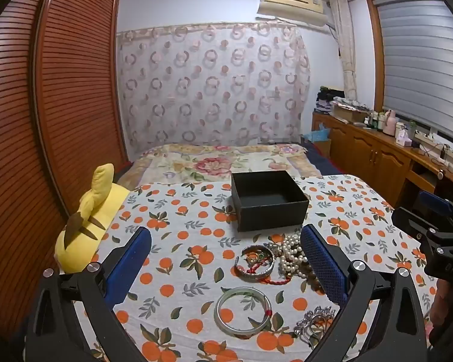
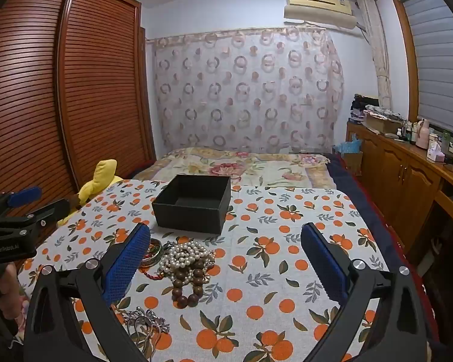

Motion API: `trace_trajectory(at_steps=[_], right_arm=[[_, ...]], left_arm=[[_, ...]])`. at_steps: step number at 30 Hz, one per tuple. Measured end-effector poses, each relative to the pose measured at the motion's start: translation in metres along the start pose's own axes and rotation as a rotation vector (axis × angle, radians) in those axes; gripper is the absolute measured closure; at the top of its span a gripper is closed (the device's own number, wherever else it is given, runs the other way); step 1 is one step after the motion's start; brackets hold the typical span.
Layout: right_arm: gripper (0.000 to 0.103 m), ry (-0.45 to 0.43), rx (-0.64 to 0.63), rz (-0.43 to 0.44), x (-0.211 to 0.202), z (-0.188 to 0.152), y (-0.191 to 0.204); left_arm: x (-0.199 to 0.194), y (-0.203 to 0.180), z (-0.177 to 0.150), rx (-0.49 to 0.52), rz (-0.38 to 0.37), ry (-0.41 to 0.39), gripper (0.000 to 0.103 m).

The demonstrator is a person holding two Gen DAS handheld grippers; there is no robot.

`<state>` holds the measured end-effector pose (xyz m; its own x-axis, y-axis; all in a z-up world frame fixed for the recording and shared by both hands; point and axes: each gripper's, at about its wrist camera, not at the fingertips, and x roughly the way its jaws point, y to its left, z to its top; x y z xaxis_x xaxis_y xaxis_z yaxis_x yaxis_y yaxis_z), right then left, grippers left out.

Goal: Organize jewelry

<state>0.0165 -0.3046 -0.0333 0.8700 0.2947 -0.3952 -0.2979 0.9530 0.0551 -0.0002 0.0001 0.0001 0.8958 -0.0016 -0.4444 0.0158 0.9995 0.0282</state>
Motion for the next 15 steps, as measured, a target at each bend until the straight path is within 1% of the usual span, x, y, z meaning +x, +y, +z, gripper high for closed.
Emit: trace_trajectory(at_steps=[15], right_arm=[[0.002, 0.003, 0.002, -0.001, -0.0018, 0.0009, -0.0004]], left_arm=[[0.0004, 0.0006, 0.0003, -0.003, 0.0, -0.003, 0.008]])
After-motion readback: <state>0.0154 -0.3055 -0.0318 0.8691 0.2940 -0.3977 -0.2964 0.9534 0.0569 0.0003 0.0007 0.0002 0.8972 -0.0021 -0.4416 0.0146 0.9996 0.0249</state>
